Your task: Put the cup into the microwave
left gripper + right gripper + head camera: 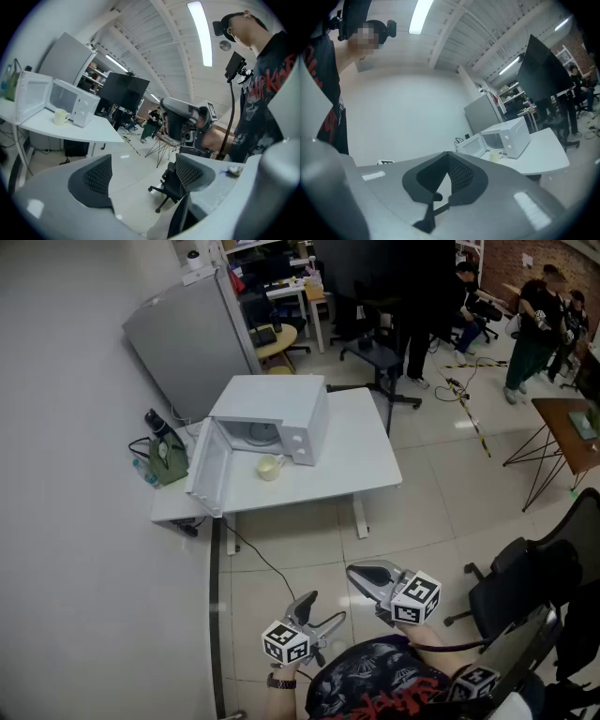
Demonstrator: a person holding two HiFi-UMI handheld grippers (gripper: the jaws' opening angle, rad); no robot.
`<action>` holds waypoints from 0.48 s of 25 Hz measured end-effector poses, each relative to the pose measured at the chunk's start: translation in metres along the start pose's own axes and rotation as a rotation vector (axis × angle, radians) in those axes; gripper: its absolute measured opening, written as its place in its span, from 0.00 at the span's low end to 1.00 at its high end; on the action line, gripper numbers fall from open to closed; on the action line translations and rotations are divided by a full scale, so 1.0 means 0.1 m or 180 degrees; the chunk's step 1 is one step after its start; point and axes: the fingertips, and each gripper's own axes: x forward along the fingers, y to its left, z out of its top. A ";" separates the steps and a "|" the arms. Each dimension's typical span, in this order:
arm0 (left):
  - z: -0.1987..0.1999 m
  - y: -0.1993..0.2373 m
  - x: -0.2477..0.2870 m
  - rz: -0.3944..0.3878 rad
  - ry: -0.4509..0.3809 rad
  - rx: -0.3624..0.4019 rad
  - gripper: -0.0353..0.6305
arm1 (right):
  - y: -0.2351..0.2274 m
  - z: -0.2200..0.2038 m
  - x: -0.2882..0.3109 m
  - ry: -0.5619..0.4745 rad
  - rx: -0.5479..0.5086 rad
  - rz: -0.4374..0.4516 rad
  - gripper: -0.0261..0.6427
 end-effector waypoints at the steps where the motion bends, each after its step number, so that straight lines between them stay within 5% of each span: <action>1: -0.01 -0.20 0.02 -0.0054 0.0046 -0.0019 0.70 | 0.06 0.01 -0.11 -0.0037 0.0036 0.0001 0.04; 3: 0.01 -0.58 0.11 -0.0180 0.0011 -0.0160 0.70 | 0.16 0.03 -0.37 -0.0096 0.0060 0.0011 0.04; 7: 0.23 -1.12 0.39 -0.0340 -0.0542 -0.0799 0.70 | 0.35 0.04 -1.06 -0.0100 -0.0115 0.0280 0.04; 12: 0.22 -1.49 0.60 0.0314 -0.0939 -0.0920 0.70 | 0.30 -0.13 -1.96 -0.0182 0.0092 0.0556 0.04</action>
